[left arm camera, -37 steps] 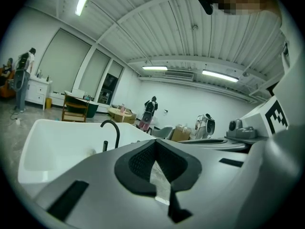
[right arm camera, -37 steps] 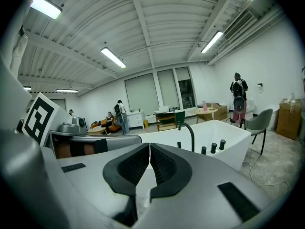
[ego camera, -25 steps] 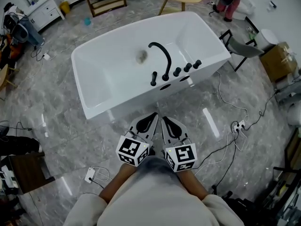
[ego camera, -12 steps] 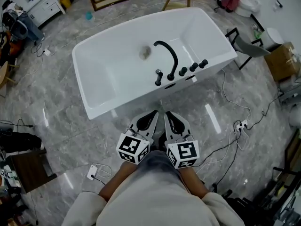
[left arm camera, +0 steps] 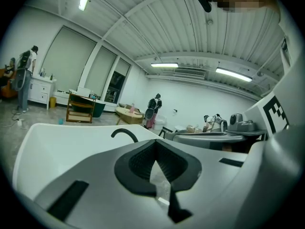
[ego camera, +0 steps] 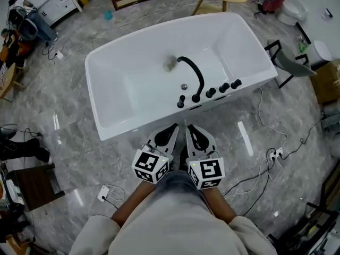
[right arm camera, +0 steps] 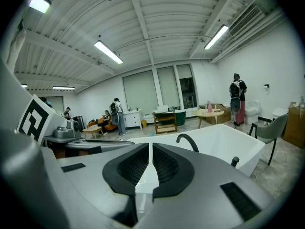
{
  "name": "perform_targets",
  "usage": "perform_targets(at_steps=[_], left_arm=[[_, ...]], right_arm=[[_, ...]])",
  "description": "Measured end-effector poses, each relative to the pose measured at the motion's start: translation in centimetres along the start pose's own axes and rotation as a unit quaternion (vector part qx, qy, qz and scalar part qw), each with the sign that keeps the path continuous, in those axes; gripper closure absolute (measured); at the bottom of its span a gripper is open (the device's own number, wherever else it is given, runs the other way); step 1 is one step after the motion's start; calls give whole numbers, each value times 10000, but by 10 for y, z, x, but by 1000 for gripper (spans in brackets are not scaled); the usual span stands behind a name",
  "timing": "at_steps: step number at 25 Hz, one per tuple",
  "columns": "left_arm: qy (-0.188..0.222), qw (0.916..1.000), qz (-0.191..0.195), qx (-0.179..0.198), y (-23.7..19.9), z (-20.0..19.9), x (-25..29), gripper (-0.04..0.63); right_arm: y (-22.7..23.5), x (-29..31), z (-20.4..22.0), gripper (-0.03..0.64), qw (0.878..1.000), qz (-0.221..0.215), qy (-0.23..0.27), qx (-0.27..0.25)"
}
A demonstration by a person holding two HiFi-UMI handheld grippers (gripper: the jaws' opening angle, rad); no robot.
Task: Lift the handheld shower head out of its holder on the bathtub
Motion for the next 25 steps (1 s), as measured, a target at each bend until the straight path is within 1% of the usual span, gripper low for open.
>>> perform_targets(at_steps=[7, 13, 17, 22, 25], left_arm=[[-25, 9993, -379, -30, -1, -17, 69, 591], [146, 9970, -756, -53, 3, -37, 116, 589], [197, 9938, -1095, -48, 2, -35, 129, 589], [206, 9883, -1485, -292, -8, -26, 127, 589], [262, 9871, -1530, -402, -12, -18, 128, 589]], right_arm=[[67, 33, -26, 597, 9992, -388, 4, -29], [111, 53, -48, 595, 9964, -822, -50, -186], [124, 63, -51, 595, 9937, -1109, 7, -183], [127, 75, -46, 595, 9910, -1321, -122, -161], [127, 78, -39, 595, 9900, -1378, -272, -158]])
Point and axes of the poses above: the fingertips, and each gripper's own axes: x forward along the fingers, y to its right, z out of its underside, the point moved 4 cm from there along -x, backward along the fingers, and after that the axes turned 9 degrees about -z, right-handed, at the moved point
